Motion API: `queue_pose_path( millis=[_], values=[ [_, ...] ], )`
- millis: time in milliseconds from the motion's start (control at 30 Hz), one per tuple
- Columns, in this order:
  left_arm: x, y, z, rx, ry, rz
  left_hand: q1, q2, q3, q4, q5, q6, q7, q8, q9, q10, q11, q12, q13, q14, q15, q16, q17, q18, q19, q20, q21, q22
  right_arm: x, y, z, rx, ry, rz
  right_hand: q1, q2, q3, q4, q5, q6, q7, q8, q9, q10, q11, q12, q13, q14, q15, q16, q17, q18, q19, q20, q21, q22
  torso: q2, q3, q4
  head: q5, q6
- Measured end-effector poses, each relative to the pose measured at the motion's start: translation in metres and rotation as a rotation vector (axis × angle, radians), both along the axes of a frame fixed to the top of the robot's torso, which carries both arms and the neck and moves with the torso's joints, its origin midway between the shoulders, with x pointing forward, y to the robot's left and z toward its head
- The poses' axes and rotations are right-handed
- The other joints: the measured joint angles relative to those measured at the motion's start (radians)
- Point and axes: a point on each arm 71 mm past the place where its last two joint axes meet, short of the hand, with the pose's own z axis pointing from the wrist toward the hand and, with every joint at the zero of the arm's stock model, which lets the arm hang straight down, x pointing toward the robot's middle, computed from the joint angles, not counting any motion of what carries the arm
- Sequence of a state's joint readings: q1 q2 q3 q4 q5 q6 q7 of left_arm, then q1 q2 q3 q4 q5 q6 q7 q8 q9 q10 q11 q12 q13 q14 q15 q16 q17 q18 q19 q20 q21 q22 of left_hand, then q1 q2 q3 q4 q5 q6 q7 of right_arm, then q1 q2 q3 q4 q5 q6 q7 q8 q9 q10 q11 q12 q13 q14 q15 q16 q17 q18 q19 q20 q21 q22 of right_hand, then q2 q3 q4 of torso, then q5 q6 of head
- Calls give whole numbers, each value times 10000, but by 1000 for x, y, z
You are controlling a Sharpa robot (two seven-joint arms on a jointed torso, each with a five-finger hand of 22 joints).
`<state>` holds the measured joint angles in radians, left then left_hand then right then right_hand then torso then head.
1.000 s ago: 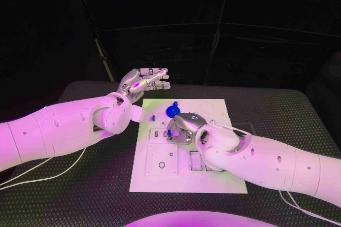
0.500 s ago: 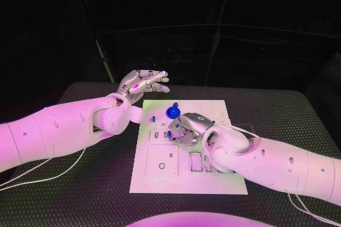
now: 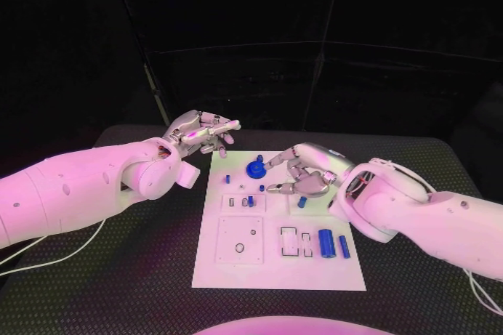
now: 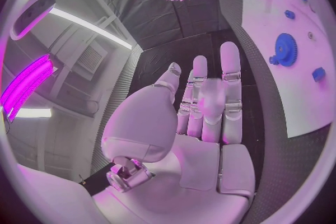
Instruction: Assemble the parts on the task board
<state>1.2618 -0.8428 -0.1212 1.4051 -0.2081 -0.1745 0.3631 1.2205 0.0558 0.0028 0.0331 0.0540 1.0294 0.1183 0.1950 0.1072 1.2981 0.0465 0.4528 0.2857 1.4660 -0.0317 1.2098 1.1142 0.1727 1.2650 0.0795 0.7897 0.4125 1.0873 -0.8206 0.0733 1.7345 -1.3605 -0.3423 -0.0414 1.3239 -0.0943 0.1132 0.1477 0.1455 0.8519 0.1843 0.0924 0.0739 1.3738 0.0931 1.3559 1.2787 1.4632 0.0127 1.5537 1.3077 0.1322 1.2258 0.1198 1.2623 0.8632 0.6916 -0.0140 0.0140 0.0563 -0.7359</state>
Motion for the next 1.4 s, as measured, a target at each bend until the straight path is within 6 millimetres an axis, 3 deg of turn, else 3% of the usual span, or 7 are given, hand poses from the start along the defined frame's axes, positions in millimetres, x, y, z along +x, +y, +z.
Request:
queue_pose_path(
  millis=[67,133,167,267,367,633,1400],
  values=[
    [1,2,1,659,213,-153,-178,158,-154,235,59,67,-173,724,400,-471,-80,2128,1701,10,-27,1750,1563,-184,284,-221,1756,2035,5,-11,10,205,55,-222,40,40,0,0,0,49,-49,62,14,0,0,0,0,0,0,0,0,-1,0,0,0,0,-28,2,-11,0,5],
    [0,1,1,1564,582,-445,-375,163,-373,466,-11,-8,-249,1587,940,-451,-298,5031,4607,10,-27,2780,1892,-416,553,-249,3268,3951,10,-24,19,445,166,-502,46,47,-37,37,47,51,-50,92,16,0,0,0,8,0,0,0,0,-1,0,0,0,0,-66,12,-12,0,7],
    [-1,0,1,1971,756,-594,-466,241,-479,571,-38,-74,-315,1933,1167,-398,-346,5893,5514,-17,-68,3025,1924,-434,639,-255,3719,4548,13,-29,23,551,210,-619,79,80,-37,38,56,71,-30,118,27,0,0,0,18,0,0,0,0,-1,0,0,0,0,-82,17,-13,6,7],
    [-3,-5,-4,3571,1410,-1140,-823,218,-925,1016,-38,-286,-465,3011,1943,-47,-503,7528,7318,-3,-261,3446,1940,-579,867,-317,4711,5888,20,-42,32,911,399,-975,79,80,-65,11,56,119,-52,119,27,0,-1,0,27,0,0,0,0,-1,0,0,0,0,-134,32,-13,31,-12],
    [-6,-13,-11,5199,1964,-1682,-1081,325,-1303,1394,-38,-547,-557,3664,2469,208,-558,8178,8130,21,-300,3580,1940,-734,1006,-350,5206,6620,25,-50,34,1192,621,-1259,131,131,-104,50,119,155,-88,178,41,0,0,0,27,0,0,-38,-1,-1,0,0,0,-37,-186,43,-6,49,-31],
    [-8,-38,-30,8752,2601,-2659,-1189,395,-1907,1998,-38,-1066,-606,4440,3212,206,-556,8369,8455,-7,-328,3580,1939,-733,1006,-350,5534,7133,34,-59,34,1596,962,-1663,130,131,-130,76,156,225,-90,234,51,0,-1,-1,20,0,0,-38,-1,0,0,-1,-46,-103,-297,47,59,78,-114],
    [3,-78,-43,11179,2781,-3124,-1145,513,-2146,2235,-38,-1611,-451,4316,3298,260,-500,8493,8621,-7,-327,3579,1936,-884,1127,-326,5824,7633,47,-56,31,1986,1058,-2142,171,172,-284,119,404,224,-91,277,49,-253,-74,-220,-362,0,-1,-183,-3,-1,-325,-39,-313,-625,-388,64,88,141,-203]
  ],
)
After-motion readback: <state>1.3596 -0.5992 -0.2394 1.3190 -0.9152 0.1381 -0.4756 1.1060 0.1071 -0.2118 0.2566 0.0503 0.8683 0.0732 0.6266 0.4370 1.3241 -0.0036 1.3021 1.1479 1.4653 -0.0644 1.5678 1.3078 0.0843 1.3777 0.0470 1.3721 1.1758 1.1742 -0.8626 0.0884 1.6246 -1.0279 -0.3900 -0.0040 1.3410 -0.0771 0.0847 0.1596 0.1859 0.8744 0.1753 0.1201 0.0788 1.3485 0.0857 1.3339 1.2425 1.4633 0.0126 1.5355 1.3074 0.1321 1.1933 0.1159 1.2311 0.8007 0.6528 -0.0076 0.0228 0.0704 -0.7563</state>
